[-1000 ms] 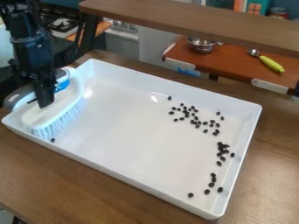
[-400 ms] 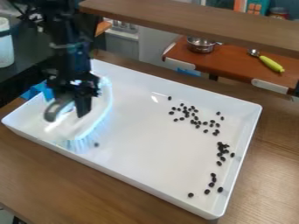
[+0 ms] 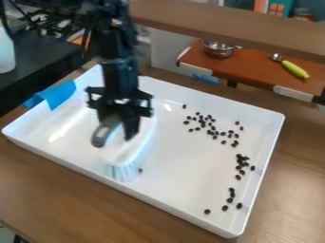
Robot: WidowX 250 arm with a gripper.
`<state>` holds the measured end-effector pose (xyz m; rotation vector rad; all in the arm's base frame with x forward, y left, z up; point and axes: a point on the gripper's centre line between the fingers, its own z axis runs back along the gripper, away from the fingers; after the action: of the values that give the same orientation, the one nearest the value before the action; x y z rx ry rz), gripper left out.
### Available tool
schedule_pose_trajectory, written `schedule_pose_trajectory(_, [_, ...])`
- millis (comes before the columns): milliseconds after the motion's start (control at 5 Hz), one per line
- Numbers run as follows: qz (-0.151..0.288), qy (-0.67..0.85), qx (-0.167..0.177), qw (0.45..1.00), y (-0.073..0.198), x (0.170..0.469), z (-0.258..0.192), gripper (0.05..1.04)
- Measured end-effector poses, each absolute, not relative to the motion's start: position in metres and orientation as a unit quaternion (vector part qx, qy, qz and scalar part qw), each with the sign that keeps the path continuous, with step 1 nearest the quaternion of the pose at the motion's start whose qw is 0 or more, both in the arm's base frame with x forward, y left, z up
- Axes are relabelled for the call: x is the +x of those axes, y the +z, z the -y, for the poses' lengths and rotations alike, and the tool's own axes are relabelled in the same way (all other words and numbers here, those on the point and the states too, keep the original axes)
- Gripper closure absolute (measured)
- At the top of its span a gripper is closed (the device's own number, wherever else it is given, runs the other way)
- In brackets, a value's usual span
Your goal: Sweep into pile
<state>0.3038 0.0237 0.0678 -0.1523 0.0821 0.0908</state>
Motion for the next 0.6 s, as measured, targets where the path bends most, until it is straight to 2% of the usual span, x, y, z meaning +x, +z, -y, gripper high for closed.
schedule_pose_trajectory(600, [-0.054,0.059,-0.104,0.991,0.068,0.315,0.072,0.592])
